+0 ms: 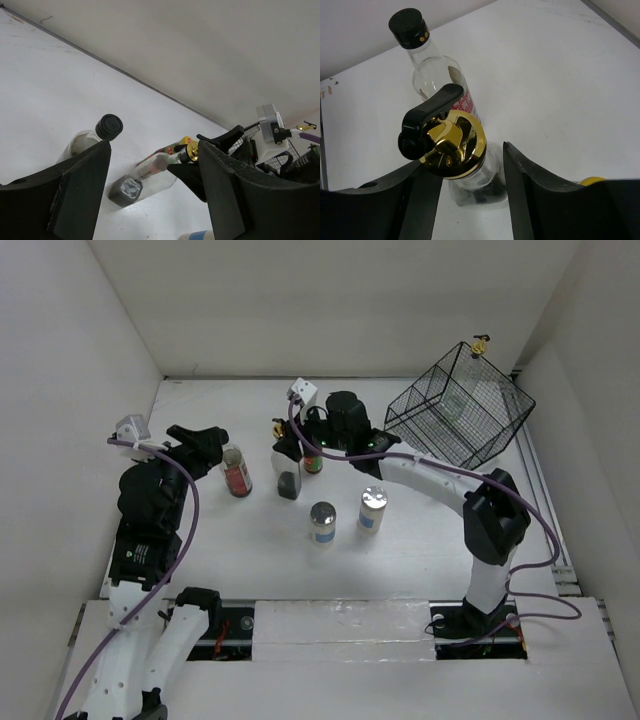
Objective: Organize the condiment bottles
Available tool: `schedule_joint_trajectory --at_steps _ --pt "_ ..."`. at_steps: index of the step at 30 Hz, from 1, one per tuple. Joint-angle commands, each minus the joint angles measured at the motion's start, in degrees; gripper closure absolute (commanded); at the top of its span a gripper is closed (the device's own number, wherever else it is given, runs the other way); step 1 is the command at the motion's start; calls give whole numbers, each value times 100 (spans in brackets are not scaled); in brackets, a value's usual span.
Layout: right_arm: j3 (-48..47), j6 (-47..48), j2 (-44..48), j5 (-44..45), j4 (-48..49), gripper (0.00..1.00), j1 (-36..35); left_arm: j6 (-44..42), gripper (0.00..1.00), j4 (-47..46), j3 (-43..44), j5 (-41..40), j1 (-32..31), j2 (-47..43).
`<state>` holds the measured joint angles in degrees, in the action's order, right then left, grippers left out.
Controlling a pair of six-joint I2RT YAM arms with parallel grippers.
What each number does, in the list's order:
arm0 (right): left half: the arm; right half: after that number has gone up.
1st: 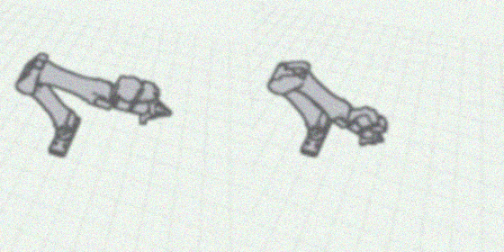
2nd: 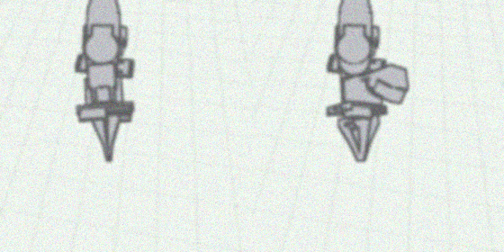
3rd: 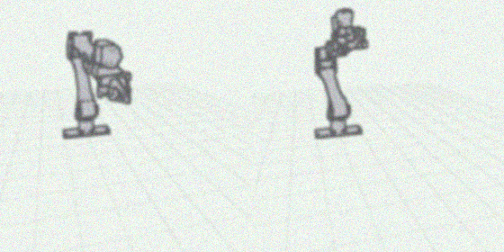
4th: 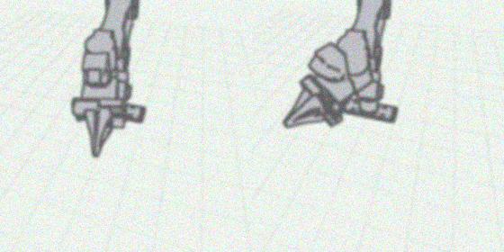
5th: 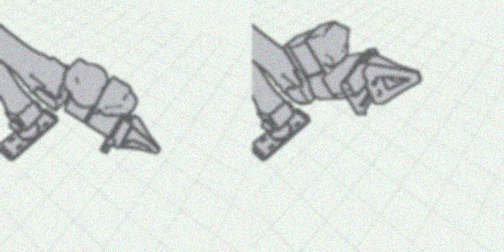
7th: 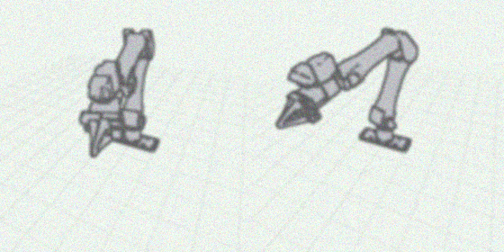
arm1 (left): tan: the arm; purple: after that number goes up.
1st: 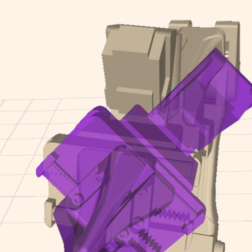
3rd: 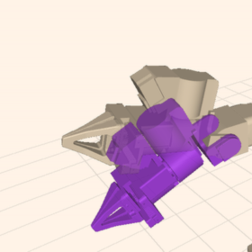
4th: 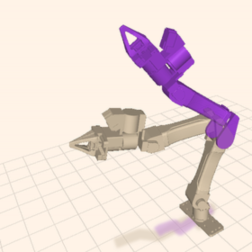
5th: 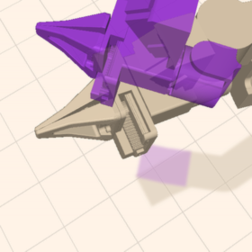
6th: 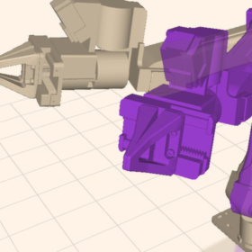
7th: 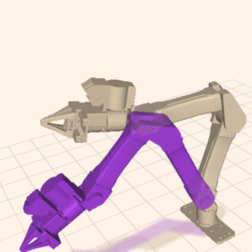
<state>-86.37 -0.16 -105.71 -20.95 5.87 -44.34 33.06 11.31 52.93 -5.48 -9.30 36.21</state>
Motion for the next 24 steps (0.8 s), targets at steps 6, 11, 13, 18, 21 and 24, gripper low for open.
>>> schedule_joint_trajectory --at_steps 6,11,13,18,21,24 --pt "-135 -370 7 -14 1135 52 -137 -98 34 -437 -116 257 -19 -52" --pt "-3 -485 68 -14 1338 73 -137 -98 34 -437 -168 310 -19 -52" --pt "49 -545 68 38 1416 76 -137 -98 34 -489 -169 310 -19 -52" --pt "-318 -958 392 12 1751 79 -137 -98 35 -489 -169 372 -19 -52" --pt "-975 -1038 577 292 1602 79 12 -98 35 -489 -169 372 -19 -105" --pt "-1547 -1170 894 495 1427 79 346 -98 35 -542 -169 424 -19 -105"
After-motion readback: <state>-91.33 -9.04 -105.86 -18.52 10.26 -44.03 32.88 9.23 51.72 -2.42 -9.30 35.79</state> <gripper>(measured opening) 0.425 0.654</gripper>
